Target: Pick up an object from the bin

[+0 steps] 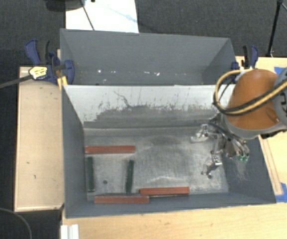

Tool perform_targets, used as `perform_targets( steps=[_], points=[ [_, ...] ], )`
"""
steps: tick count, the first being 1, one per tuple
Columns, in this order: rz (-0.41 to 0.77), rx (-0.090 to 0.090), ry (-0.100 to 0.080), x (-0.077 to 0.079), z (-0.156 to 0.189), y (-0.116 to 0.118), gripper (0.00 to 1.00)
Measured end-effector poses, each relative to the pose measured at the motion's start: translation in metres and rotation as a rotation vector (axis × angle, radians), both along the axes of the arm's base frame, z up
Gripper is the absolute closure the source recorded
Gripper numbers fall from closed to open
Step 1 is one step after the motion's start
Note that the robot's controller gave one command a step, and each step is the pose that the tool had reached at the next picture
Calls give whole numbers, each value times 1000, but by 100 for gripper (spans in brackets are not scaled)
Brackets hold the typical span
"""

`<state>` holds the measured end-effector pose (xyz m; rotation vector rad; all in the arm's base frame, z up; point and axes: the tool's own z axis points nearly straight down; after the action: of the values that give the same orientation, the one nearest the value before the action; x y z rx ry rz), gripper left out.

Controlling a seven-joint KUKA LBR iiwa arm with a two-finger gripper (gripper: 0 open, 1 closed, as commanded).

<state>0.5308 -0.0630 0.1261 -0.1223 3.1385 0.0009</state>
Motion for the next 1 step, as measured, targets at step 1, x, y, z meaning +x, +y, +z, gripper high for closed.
perform_targets(
  steps=[1],
  points=[
    [278, 0, -2, -14, -24, 18, 0]
  ],
)
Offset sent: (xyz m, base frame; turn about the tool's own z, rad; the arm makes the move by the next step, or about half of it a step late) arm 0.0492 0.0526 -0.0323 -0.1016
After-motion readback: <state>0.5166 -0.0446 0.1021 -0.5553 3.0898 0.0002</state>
